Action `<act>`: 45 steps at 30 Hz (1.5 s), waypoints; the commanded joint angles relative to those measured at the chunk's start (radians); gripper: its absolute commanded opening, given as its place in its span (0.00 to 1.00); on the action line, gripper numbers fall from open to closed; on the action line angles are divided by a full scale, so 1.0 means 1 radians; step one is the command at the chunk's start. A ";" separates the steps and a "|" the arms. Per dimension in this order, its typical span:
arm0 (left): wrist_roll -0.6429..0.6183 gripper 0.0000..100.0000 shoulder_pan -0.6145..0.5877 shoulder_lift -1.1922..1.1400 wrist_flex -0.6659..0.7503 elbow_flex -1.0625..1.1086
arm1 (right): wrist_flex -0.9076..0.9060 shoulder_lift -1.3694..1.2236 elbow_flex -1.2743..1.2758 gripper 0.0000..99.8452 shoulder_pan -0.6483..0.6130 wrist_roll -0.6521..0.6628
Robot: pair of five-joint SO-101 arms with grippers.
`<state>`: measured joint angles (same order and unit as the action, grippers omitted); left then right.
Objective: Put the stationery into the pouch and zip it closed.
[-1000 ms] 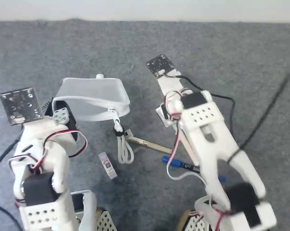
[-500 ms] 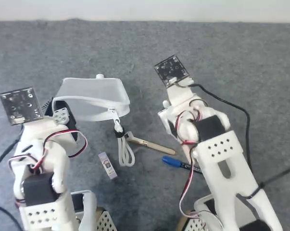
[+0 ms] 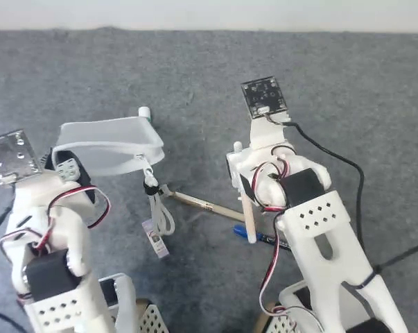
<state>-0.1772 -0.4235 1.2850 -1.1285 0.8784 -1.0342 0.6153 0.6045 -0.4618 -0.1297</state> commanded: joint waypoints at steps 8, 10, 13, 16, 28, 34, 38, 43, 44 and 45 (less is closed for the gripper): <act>-0.018 0.01 -0.008 0.018 0.130 0.024 | 0.090 0.044 0.040 0.01 -0.015 -0.017; -0.018 0.01 -0.008 0.018 0.133 0.027 | 0.090 0.041 0.040 0.01 -0.015 -0.017; -0.018 0.01 -0.028 0.018 0.137 0.028 | 0.091 0.041 0.041 0.01 -0.015 -0.017; -0.029 0.01 -0.043 0.018 0.173 0.053 | 0.091 0.041 0.041 0.01 -0.015 -0.015; -0.008 0.01 0.133 0.017 0.196 0.127 | 0.079 0.065 0.041 0.01 -0.015 -0.021; -0.008 0.01 0.169 0.017 0.152 0.096 | 0.067 0.194 0.040 0.01 -0.016 -0.021; -0.008 0.01 0.167 0.017 0.150 0.094 | 0.067 0.321 0.034 0.01 -0.038 -0.018; -0.008 0.01 0.167 0.017 0.150 0.094 | 0.076 0.481 0.034 0.01 -0.147 -0.017; -0.008 0.01 0.167 0.017 0.150 0.096 | 0.076 0.507 0.034 0.01 -0.163 -0.017; -0.008 0.01 0.167 0.017 0.150 0.096 | 0.076 0.532 0.034 0.01 -0.180 -0.015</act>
<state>-0.1910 -0.2593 1.2850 -0.9766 1.0334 -0.9651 1.0587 0.6567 -0.5907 -0.1358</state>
